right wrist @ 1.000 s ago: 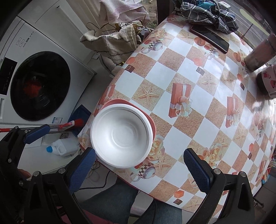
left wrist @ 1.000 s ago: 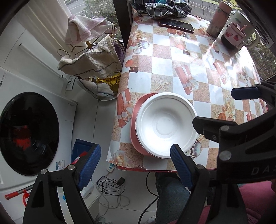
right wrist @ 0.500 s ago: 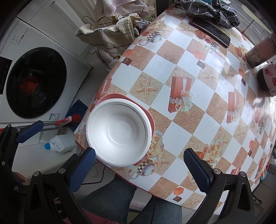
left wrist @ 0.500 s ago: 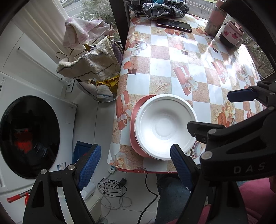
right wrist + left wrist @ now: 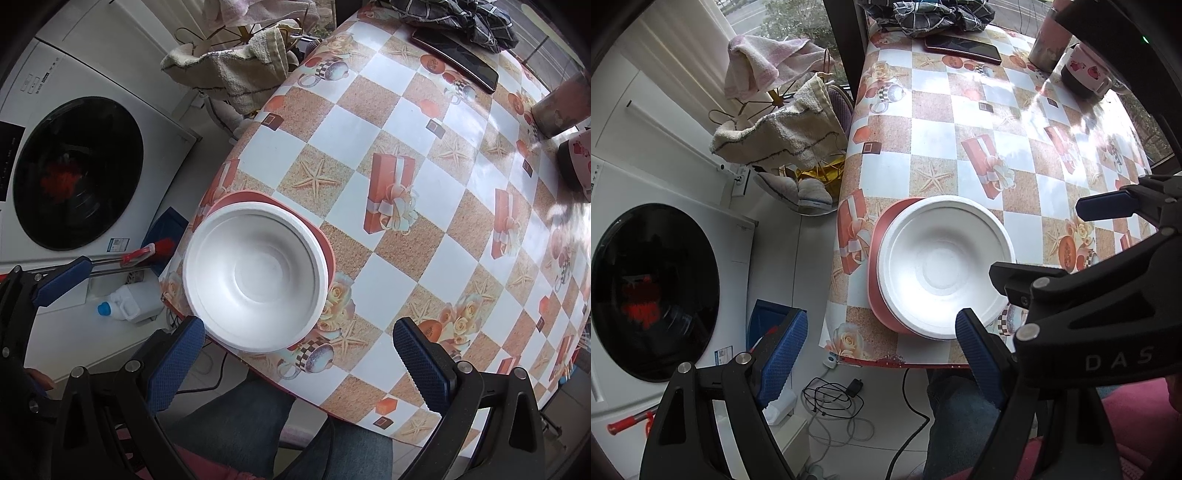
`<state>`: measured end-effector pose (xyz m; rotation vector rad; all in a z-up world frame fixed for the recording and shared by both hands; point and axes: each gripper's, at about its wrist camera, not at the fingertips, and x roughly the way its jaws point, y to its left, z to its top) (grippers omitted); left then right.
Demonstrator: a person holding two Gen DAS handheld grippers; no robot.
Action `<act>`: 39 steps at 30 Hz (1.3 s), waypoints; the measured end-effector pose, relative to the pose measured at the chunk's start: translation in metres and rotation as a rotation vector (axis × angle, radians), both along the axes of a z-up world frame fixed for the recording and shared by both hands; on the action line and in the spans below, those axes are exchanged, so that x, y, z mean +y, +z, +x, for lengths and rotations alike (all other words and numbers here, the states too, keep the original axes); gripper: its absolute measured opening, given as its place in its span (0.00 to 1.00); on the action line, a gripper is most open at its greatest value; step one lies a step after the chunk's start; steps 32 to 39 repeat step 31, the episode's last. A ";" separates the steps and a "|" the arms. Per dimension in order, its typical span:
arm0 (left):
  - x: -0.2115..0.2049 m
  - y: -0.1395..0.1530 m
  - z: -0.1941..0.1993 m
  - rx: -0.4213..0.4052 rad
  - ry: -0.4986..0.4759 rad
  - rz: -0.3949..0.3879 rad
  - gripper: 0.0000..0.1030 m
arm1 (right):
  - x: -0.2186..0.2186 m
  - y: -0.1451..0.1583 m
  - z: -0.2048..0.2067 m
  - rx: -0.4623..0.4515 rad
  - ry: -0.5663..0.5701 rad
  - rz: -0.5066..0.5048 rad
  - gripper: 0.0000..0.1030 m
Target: Organize plates and bowls
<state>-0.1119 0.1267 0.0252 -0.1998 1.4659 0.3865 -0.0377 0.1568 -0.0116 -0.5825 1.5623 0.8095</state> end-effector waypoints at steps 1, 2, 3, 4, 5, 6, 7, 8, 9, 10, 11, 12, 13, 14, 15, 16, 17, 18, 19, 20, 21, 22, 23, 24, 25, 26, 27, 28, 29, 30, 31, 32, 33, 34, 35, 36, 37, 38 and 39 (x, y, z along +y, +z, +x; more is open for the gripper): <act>0.000 0.000 0.000 0.001 0.001 -0.001 0.83 | 0.000 0.000 0.000 0.002 0.001 0.000 1.00; 0.000 -0.001 0.000 0.002 0.002 -0.001 0.82 | 0.000 -0.001 0.000 0.003 0.002 -0.001 1.00; 0.000 -0.001 0.000 0.003 0.002 -0.001 0.82 | 0.000 -0.001 -0.001 0.004 0.002 -0.001 1.00; 0.000 -0.001 0.000 0.004 0.002 -0.002 0.82 | 0.000 -0.001 -0.001 0.004 0.004 -0.002 1.00; -0.001 -0.001 0.000 0.006 0.001 -0.002 0.83 | 0.000 -0.002 -0.001 0.006 0.004 -0.003 1.00; -0.001 -0.002 0.000 0.008 0.000 -0.001 0.83 | -0.001 -0.002 -0.001 0.008 0.003 -0.002 1.00; -0.002 -0.002 0.000 0.010 0.000 -0.001 0.83 | -0.001 -0.002 -0.001 0.010 0.001 -0.002 1.00; -0.001 -0.002 0.000 0.011 -0.002 -0.002 0.82 | -0.001 -0.002 0.000 0.011 -0.001 -0.001 1.00; -0.001 -0.002 0.000 0.012 -0.002 -0.002 0.83 | -0.002 -0.002 0.000 0.013 -0.002 0.000 1.00; -0.002 -0.002 0.000 0.014 -0.002 -0.002 0.83 | -0.002 -0.002 0.000 0.014 -0.002 0.000 1.00; -0.002 -0.002 0.000 0.015 -0.001 -0.003 0.83 | -0.002 -0.002 0.000 0.016 -0.003 0.001 1.00; -0.002 -0.002 -0.001 0.016 -0.001 -0.004 0.83 | -0.003 -0.002 -0.001 0.017 -0.003 0.001 1.00; -0.002 -0.002 -0.001 0.015 0.000 -0.006 0.83 | -0.003 -0.003 -0.001 0.019 -0.003 0.002 1.00; -0.002 -0.002 -0.001 0.014 0.001 -0.009 0.83 | -0.003 -0.003 -0.001 0.020 -0.004 0.003 1.00; -0.003 -0.002 -0.001 0.015 0.001 -0.010 0.83 | -0.004 -0.003 -0.001 0.022 -0.005 0.004 1.00; -0.003 -0.002 -0.001 0.017 0.001 -0.009 0.83 | -0.004 -0.003 -0.001 0.023 -0.005 0.004 1.00; -0.003 -0.002 -0.002 0.019 0.001 -0.008 0.83 | -0.004 -0.003 -0.001 0.025 -0.005 0.005 1.00; -0.003 -0.002 -0.002 0.020 0.002 -0.009 0.83 | -0.004 -0.003 -0.001 0.027 -0.005 0.006 1.00; -0.003 -0.002 -0.002 0.022 0.002 -0.009 0.83 | -0.004 -0.003 -0.001 0.027 -0.005 0.006 1.00; -0.003 -0.002 -0.002 0.024 0.003 -0.009 0.83 | -0.005 -0.003 -0.001 0.028 -0.004 0.007 1.00; -0.003 -0.003 -0.002 0.026 0.004 -0.010 0.83 | -0.005 -0.003 -0.001 0.029 -0.003 0.007 1.00; -0.003 -0.003 -0.002 0.028 0.006 -0.011 0.83 | -0.004 -0.004 -0.002 0.030 -0.002 0.007 1.00; -0.003 -0.004 -0.002 0.031 0.007 -0.011 0.83 | -0.004 -0.004 -0.002 0.030 -0.001 0.007 1.00; -0.004 -0.004 -0.003 0.033 0.009 -0.012 0.83 | -0.004 -0.004 -0.002 0.032 -0.001 0.008 1.00; -0.004 -0.005 -0.003 0.034 0.011 -0.013 0.83 | -0.004 -0.004 -0.002 0.032 0.000 0.008 1.00; -0.004 -0.005 -0.003 0.032 0.013 -0.014 0.83 | -0.004 -0.004 -0.002 0.033 -0.001 0.008 1.00; -0.003 -0.004 -0.004 0.021 0.017 -0.016 0.83 | -0.005 -0.004 -0.002 0.034 -0.001 0.009 1.00; -0.003 -0.001 -0.005 0.002 0.020 -0.019 0.83 | -0.005 -0.004 -0.002 0.036 -0.001 0.010 1.00; -0.002 0.002 -0.005 -0.021 0.024 -0.019 0.83 | -0.006 -0.004 -0.002 0.038 -0.003 0.011 1.00; -0.001 0.004 -0.004 -0.028 0.027 -0.011 0.83 | -0.006 -0.005 -0.001 0.041 -0.005 0.013 1.00; 0.001 0.005 -0.004 -0.025 0.035 -0.005 0.83 | -0.007 -0.005 0.000 0.048 -0.010 0.020 1.00; 0.001 0.005 -0.004 -0.025 0.035 -0.005 0.83 | -0.007 -0.005 0.000 0.048 -0.010 0.020 1.00; 0.001 0.005 -0.004 -0.025 0.035 -0.005 0.83 | -0.007 -0.005 0.000 0.048 -0.010 0.020 1.00; 0.001 0.005 -0.004 -0.025 0.035 -0.005 0.83 | -0.007 -0.005 0.000 0.048 -0.010 0.020 1.00; 0.001 0.005 -0.004 -0.025 0.035 -0.005 0.83 | -0.007 -0.005 0.000 0.048 -0.010 0.020 1.00; 0.001 0.005 -0.004 -0.025 0.035 -0.005 0.83 | -0.007 -0.005 0.000 0.048 -0.010 0.020 1.00; 0.001 0.005 -0.004 -0.025 0.035 -0.005 0.83 | -0.007 -0.005 0.000 0.048 -0.010 0.020 1.00; 0.001 0.005 -0.004 -0.025 0.035 -0.005 0.83 | -0.007 -0.005 0.000 0.048 -0.010 0.020 1.00; 0.001 0.005 -0.004 -0.025 0.035 -0.005 0.83 | -0.007 -0.005 0.000 0.048 -0.010 0.020 1.00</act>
